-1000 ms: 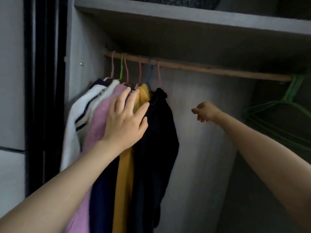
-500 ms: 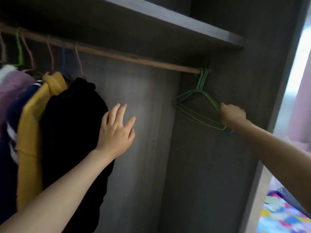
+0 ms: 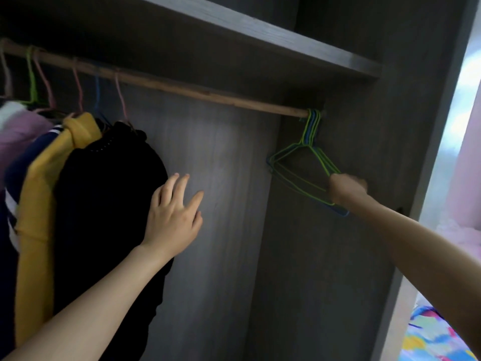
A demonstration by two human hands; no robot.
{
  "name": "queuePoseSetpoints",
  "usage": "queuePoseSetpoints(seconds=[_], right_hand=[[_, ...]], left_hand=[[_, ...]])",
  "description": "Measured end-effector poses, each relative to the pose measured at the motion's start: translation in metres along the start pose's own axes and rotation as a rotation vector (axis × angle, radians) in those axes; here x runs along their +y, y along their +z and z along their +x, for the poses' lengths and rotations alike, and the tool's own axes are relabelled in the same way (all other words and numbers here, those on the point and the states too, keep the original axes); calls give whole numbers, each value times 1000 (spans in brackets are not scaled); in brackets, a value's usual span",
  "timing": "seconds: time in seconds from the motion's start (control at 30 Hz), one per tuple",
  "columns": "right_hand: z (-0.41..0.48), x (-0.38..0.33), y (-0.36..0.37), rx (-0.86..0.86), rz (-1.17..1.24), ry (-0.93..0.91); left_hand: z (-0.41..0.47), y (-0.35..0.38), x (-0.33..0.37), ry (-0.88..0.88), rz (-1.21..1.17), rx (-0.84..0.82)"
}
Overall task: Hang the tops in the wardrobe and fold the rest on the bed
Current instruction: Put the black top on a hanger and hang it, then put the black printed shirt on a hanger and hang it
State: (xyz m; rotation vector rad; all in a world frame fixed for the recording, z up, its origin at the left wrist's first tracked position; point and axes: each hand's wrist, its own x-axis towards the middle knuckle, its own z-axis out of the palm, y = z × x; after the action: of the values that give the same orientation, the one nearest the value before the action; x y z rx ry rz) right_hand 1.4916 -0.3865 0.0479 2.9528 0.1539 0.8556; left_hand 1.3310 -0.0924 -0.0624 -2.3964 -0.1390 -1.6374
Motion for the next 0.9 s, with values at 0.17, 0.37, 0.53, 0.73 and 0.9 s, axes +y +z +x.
queuePoseSetpoints(seconds=[0.17,0.37,0.53,0.73,0.9], right_hand=[[5,-16,1,164,341,70],[-4,-20,6,249,273,-46],[-31,-15,13,260,176,-180],[-76,9,25,323,-58,-432],[-116,48,52,533,-71,-649]], left_hand=[[-10,-5,-14,-45,18,-33],[-17,-5,-15,-44,7,-41],[-22,5,-6,-49,-44,-22],[-31,29,22,-68,-160,0],[-50,46,56,-319,-378,-288]])
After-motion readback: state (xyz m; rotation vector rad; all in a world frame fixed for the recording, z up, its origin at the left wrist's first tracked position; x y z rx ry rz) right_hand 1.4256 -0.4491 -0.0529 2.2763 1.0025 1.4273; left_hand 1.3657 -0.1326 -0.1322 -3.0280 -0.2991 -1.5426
